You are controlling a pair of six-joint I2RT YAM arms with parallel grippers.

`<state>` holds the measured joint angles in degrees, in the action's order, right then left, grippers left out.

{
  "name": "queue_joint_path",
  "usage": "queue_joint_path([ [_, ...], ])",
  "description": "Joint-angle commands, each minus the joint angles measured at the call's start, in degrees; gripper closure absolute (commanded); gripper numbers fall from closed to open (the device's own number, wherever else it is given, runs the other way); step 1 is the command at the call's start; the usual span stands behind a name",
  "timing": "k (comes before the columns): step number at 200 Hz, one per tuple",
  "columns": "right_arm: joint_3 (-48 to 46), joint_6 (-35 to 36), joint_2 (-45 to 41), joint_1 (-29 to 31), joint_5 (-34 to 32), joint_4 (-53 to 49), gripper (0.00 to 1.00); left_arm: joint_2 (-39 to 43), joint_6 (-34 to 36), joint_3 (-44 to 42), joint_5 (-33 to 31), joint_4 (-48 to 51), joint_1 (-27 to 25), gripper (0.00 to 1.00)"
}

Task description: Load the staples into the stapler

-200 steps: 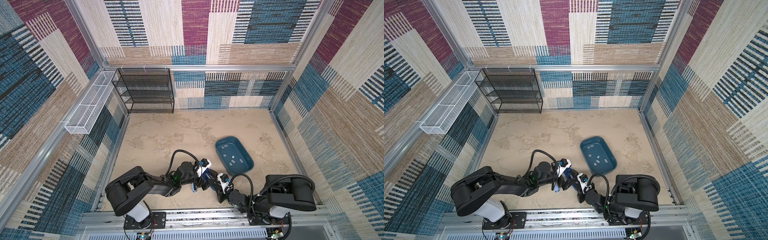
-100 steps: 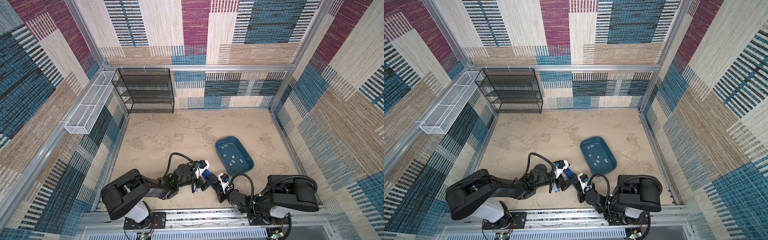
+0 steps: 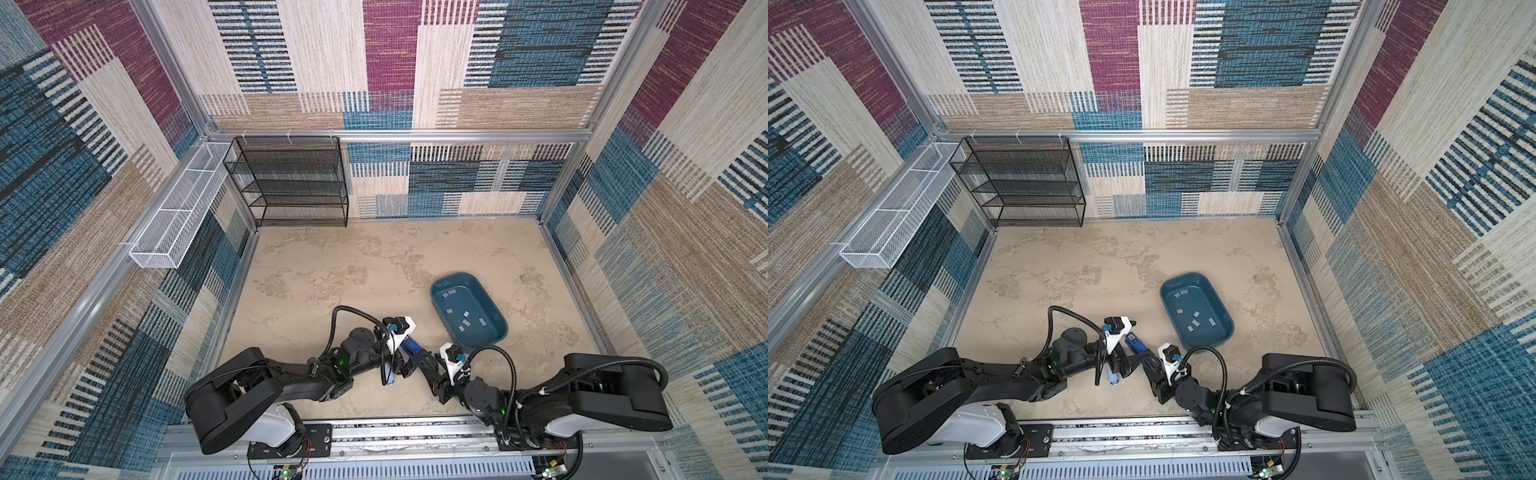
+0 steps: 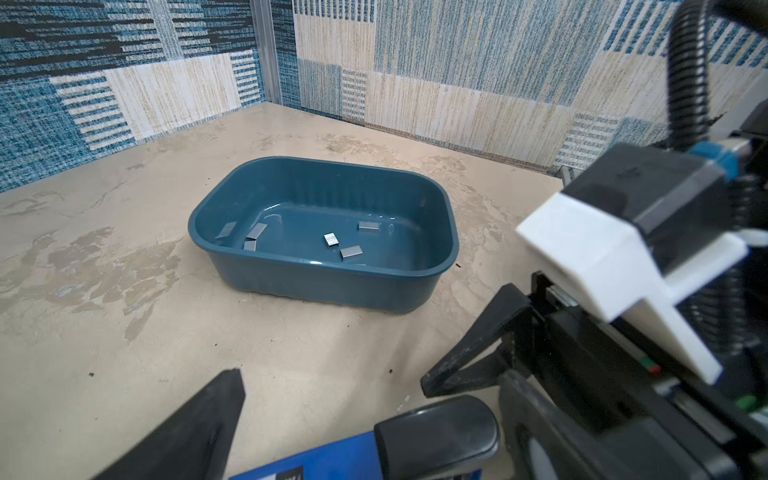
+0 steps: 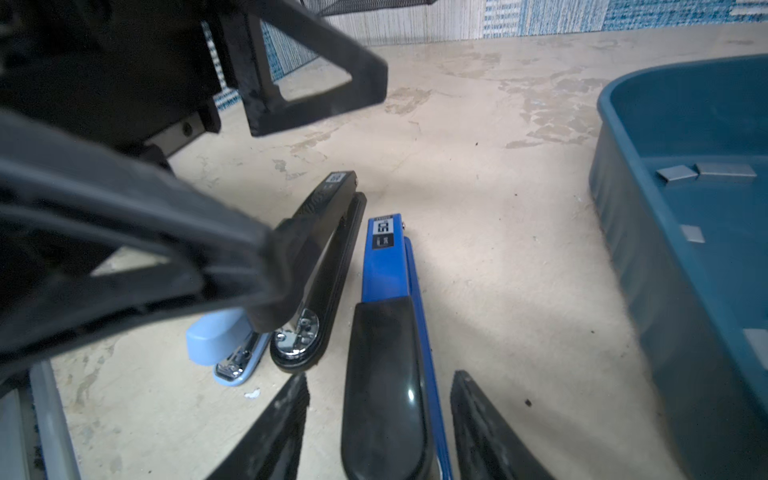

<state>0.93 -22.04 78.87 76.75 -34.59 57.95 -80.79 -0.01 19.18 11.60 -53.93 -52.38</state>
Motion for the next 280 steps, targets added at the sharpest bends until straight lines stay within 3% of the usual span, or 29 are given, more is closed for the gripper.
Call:
queue_joint_path([
  [1, -0.72, -0.39, -4.26, 0.07, -0.81, -3.18, 0.47, -0.36, 0.66, 1.3, -3.9, 2.07, -0.06, 0.01],
  [41, -2.03, -1.46, -12.54, 0.07, -1.65, -8.76, 0.58, -2.93, -0.07, 3.19, -7.52, 3.91, -0.03, 0.01],
  [79, -2.84, -2.71, -13.6, 0.07, -1.16, -9.97, 0.65, -5.53, -0.43, 4.54, -7.38, 4.35, -0.02, 0.01],
  [225, -1.99, -7.27, -0.91, 0.07, -2.77, -6.55, 0.74, -10.64, -1.04, 4.51, -8.94, 1.66, -0.31, 0.01],
  [280, 0.3, -8.62, 7.51, 0.07, -3.03, -5.0, 0.78, -11.35, -0.96, 4.51, -9.19, 1.15, -0.4, 0.01],
])
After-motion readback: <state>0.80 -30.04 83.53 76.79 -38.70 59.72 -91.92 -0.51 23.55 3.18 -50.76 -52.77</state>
